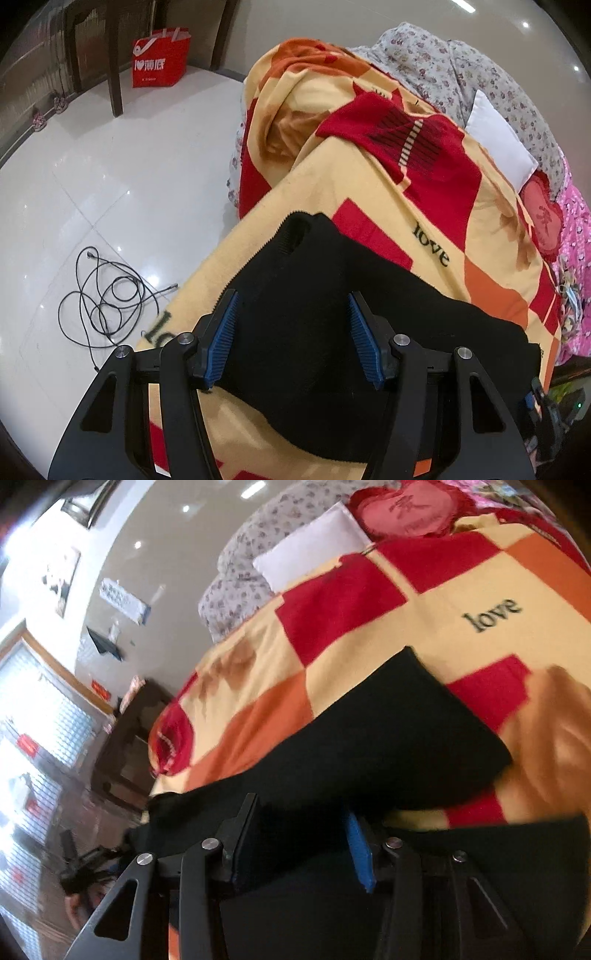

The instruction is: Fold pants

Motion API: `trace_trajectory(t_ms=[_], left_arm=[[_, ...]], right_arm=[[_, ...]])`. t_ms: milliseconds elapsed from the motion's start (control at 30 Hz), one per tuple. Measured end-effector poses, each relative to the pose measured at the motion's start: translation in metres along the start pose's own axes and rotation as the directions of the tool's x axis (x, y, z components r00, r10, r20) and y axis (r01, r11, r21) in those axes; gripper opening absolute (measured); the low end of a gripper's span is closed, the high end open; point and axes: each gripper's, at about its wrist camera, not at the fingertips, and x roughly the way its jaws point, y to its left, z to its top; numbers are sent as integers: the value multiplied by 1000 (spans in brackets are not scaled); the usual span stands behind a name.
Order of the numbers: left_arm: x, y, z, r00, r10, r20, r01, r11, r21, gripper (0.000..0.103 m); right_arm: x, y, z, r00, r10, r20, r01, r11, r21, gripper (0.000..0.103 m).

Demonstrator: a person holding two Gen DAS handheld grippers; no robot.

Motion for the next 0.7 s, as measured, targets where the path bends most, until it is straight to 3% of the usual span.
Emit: trace_trajectory(t_ms=[67,200,400,533,633,700], left_arm=[[2,-1,-1,1000,11,-3,-11,1000,2,58],[-5,-2,-1,1000,5,6,-5,1000,-1,58],[-21,-4,2,999,-42,31,41,999,14,58],[-20,-5,-1,999,-41,28,40,999,37,58],[-6,0,-4,999,-31,-12,31,999,28,58],[-2,2,-5,1000,-19,-18,20,999,29,58]], right_arm=[[6,-3,3,999,30,11,-30,999,19,12],[-9,3,5,996,79,44,-80,997,19,9],[-78,34,-5,996,38,86,-27,991,-129,8],[-87,33,-28,995,-104,8,104,977,-185,8],[-69,21,-39,978,-191,-86,174,969,-173,9],[-60,21,-40,958,-247,-146,216,956,-199,15]])
